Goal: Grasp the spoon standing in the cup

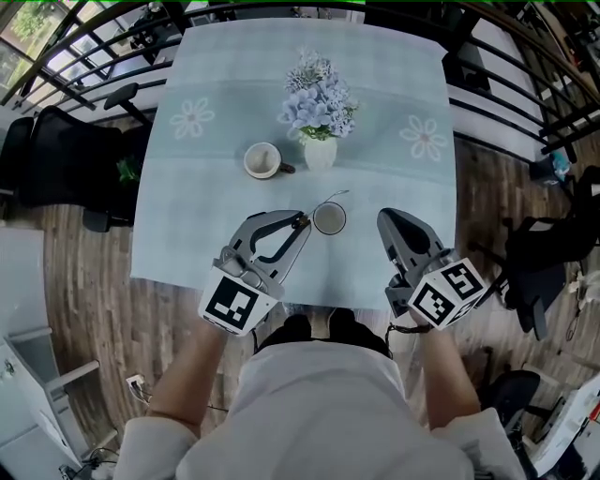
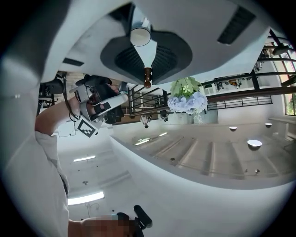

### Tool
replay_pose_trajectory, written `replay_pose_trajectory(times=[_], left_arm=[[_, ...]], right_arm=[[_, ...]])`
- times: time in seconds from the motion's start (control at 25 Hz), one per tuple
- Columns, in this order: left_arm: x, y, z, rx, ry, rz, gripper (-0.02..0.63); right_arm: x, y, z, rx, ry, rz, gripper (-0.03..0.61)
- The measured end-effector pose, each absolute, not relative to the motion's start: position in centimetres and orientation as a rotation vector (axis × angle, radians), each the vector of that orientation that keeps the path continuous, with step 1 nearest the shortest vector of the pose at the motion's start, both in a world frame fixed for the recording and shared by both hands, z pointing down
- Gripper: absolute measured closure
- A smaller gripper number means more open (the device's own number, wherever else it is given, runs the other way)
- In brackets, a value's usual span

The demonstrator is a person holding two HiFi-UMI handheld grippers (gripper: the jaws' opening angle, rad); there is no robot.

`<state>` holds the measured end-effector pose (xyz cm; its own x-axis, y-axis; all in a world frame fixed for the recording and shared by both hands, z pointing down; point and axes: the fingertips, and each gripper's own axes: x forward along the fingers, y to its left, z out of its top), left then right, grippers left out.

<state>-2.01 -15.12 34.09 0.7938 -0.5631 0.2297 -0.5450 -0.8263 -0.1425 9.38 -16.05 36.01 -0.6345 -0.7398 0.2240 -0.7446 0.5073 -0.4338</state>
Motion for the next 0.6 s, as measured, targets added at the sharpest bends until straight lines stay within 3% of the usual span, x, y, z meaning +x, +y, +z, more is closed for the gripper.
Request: replay_pose_trajectory(times=[0.6], left_arm=[[-4.3, -14.7, 30.6, -2.960, 1.038, -0.222, 0.555]], right_arm=[[8.5, -15.8, 33.4, 1.337, -2.749, 0.716, 0.557]])
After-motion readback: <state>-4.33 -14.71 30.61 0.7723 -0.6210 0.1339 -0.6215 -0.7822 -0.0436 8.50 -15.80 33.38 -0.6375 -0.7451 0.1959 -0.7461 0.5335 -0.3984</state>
